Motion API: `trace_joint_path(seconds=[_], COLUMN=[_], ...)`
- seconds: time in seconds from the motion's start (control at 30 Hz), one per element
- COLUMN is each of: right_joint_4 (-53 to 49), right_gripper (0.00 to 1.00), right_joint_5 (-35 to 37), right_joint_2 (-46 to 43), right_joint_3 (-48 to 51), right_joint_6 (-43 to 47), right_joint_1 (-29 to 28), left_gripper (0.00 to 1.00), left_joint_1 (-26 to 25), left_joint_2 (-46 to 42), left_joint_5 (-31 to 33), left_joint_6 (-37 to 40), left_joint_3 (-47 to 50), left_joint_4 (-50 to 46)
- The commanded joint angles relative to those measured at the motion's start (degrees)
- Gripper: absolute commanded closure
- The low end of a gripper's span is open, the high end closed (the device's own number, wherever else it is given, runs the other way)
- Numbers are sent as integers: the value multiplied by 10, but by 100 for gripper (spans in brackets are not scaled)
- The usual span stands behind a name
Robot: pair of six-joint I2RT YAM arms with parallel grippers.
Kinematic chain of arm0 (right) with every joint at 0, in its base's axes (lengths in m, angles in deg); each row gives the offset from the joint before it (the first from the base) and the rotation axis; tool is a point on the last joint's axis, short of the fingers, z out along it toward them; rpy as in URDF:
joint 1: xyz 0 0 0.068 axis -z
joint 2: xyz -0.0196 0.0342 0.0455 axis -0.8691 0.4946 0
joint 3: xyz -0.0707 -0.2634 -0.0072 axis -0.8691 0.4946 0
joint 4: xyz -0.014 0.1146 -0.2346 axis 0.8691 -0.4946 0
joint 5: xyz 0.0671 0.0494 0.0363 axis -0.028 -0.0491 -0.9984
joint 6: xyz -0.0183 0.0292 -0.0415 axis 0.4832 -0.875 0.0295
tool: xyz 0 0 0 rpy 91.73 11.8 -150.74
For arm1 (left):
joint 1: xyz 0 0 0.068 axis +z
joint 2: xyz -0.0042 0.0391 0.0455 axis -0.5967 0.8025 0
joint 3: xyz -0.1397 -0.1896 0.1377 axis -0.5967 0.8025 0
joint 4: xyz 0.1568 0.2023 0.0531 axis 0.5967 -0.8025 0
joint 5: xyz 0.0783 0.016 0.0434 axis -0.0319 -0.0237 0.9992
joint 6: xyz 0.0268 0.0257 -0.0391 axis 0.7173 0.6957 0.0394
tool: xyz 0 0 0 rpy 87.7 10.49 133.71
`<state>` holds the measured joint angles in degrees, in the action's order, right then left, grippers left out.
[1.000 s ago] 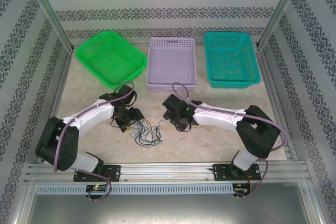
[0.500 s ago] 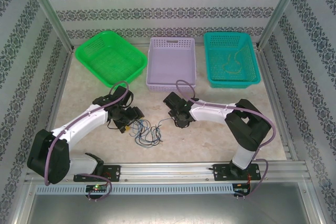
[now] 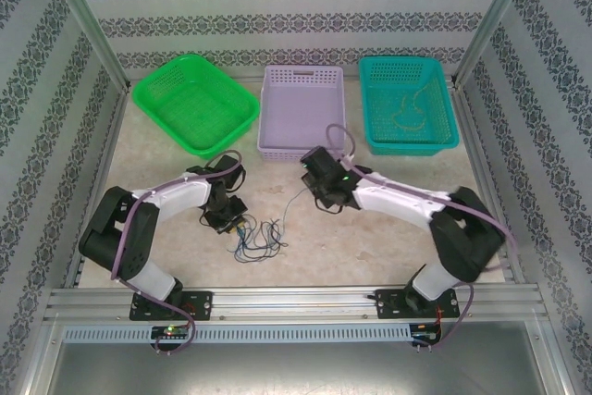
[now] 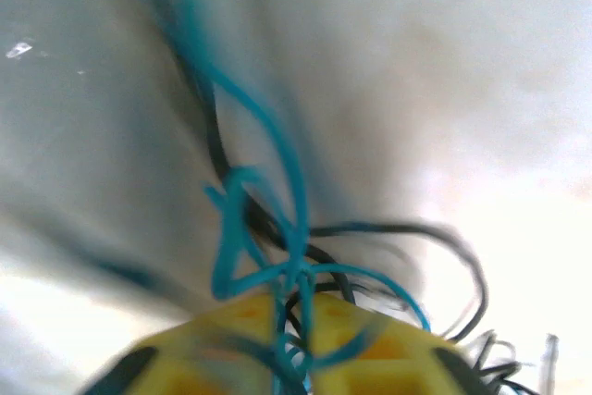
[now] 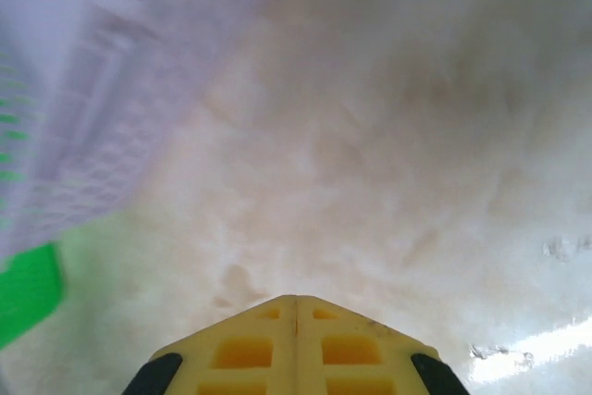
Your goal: Untangle the cables
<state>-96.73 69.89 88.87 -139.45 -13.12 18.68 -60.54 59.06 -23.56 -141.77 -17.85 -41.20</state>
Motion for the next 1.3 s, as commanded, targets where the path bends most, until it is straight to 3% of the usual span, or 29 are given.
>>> trace_joint_path(seconds=[0.0, 0.2, 0.37, 0.83, 0.97, 1.1, 1.27], right_joint_4=[-27, -62, -75, -85, -85, -79, -87], right_gripper=[100, 100, 100, 100, 100, 100, 100], right_joint_5=[42, 35, -14, -10, -70, -42, -11], right_joint_2=[-88, -215, -244, -245, -216, -219, -223], right_joint_3=[10, -37, -114, -271, -302, -305, -350], right_joint_6=[130, 318, 414, 522, 520, 527, 548], right_joint_1=[50, 176, 255, 275, 265, 238, 245], left_gripper=[100, 100, 100, 100, 80, 79, 80], left_joint_1=[5, 43, 57, 95, 94, 94, 95], left_joint_2=[33, 21, 26, 49, 47, 19, 17], left_joint_5=[62, 85, 89, 87, 50, 72, 87], left_joint_6=[21, 26, 21, 30, 46, 41, 44], left_joint_3=[-5, -3, -14, -69, -83, -71, -57], left_joint_4=[57, 37, 37, 42, 44, 22, 6])
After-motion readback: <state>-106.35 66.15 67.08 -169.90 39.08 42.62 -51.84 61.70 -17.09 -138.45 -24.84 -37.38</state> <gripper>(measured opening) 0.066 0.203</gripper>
